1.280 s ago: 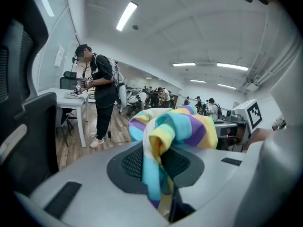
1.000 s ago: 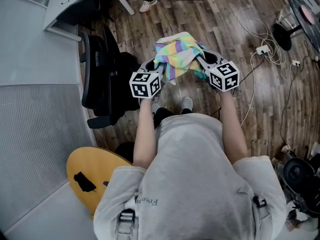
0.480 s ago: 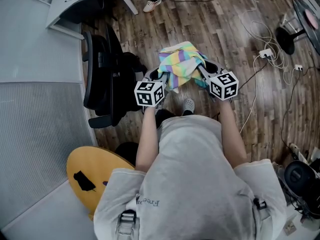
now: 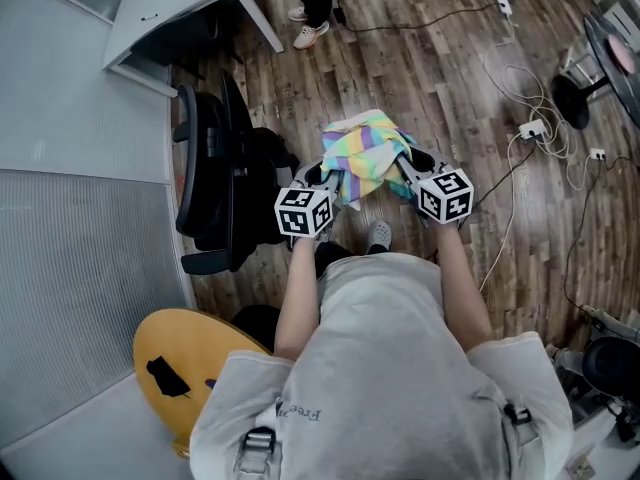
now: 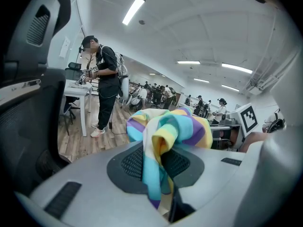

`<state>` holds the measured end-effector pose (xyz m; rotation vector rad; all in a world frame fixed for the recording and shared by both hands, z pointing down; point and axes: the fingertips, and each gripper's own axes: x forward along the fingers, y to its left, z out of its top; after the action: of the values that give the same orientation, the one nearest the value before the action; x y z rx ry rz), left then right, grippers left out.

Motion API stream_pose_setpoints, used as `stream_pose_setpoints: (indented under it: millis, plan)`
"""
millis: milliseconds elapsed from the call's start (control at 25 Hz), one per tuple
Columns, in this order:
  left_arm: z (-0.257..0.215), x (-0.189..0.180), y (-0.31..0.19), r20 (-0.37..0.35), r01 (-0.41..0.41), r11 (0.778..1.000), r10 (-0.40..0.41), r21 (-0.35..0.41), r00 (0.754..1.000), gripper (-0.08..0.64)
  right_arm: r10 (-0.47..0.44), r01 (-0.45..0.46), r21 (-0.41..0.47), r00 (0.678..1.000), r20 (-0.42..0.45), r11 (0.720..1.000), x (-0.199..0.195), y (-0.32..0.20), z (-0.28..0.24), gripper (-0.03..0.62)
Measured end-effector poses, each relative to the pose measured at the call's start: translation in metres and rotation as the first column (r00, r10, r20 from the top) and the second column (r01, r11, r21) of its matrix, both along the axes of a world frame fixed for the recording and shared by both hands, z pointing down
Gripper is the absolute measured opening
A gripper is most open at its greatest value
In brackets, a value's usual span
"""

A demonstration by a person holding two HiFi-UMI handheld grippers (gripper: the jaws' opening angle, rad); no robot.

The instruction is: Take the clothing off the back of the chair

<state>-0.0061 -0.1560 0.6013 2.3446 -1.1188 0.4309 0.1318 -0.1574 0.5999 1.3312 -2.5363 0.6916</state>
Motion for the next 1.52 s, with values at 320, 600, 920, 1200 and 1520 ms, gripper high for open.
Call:
stream_pose_setpoints:
  millis: [320,600,920,1200,1520]
  plan:
    - [-0.006,0.0,-0.001,-0.009,0.012,1.0,-0.012,0.019,1.0,0.092,-0.009,0.009,0.016,1.0,-0.008,1.0,0.0,-0.002,-0.005,0.069]
    - [-0.013,-0.002,-0.001,-0.01,0.026,0.999,-0.025,0.033,1.0,0.092,-0.022,0.022,0.031,1.0,-0.01,0.999,-0.003,-0.001,-0.011,0.069]
    - [-0.015,-0.005,-0.001,-0.011,0.038,0.999,-0.038,0.037,0.999,0.092,-0.035,0.036,0.033,0.999,-0.017,0.999,-0.005,0.0,-0.012,0.067]
    - [-0.016,-0.005,0.0,-0.017,0.043,0.998,-0.043,0.041,0.999,0.092,-0.035,0.036,0.033,0.999,-0.019,0.999,-0.004,0.001,-0.011,0.067]
    - [-0.017,-0.006,0.0,-0.014,0.05,0.998,-0.049,0.045,0.999,0.092,-0.046,0.047,0.037,0.999,-0.023,0.998,-0.005,0.0,-0.012,0.067]
